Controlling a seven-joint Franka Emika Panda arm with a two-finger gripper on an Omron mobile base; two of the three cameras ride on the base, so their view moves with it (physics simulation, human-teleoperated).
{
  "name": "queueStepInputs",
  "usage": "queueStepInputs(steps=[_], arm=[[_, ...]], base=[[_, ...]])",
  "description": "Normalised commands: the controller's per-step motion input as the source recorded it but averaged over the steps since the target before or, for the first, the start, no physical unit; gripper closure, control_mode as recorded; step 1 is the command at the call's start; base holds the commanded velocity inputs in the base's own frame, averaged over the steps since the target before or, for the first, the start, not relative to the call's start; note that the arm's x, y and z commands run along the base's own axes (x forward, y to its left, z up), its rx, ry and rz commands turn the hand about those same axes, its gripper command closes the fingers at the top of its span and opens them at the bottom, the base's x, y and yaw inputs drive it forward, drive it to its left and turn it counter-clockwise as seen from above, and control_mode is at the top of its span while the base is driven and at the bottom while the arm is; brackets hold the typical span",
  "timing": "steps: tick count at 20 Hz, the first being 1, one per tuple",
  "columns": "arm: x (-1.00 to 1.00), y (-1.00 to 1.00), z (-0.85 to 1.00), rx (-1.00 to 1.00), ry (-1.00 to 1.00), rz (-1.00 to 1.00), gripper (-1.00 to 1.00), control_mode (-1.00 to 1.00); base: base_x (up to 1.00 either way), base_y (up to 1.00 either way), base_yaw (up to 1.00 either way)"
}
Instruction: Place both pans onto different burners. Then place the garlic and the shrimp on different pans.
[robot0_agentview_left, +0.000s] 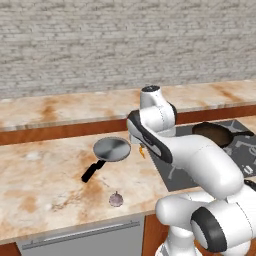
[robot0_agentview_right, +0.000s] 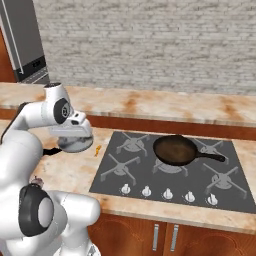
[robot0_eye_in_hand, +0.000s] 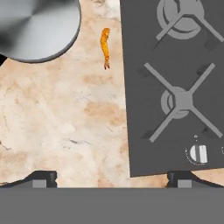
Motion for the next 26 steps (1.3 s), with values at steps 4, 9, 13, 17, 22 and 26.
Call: queueStepInputs(steps=[4, 9, 13, 17, 22, 26], arm=[[-0.03, 0.39, -0.16, 0.06, 0.00, -0.10, -1.00, -1.00], [0.00, 0.42, -0.02, 0.08, 0.00, -0.12, -1.00, -1.00], [-0.03, 0.62, -0.18, 0.00, 0.00, -0.13, -1.00, -1.00], [0.01, 0.56, -0.09, 0.00, 0.00, -0.09, -1.00, -1.00], [0.08, 0.54, -0.09, 0.00, 0.00, -0.08, -1.00, -1.00], [0.12, 0.51, -0.16, 0.00, 0.00, -0.08, -1.00, -1.00]], base=[[0.00, 0.00, 0.00], [0.00, 0.00, 0.00], [0.00, 0.00, 0.00], [0.00, 0.00, 0.00], [0.00, 0.00, 0.00], [0.00, 0.00, 0.00]])
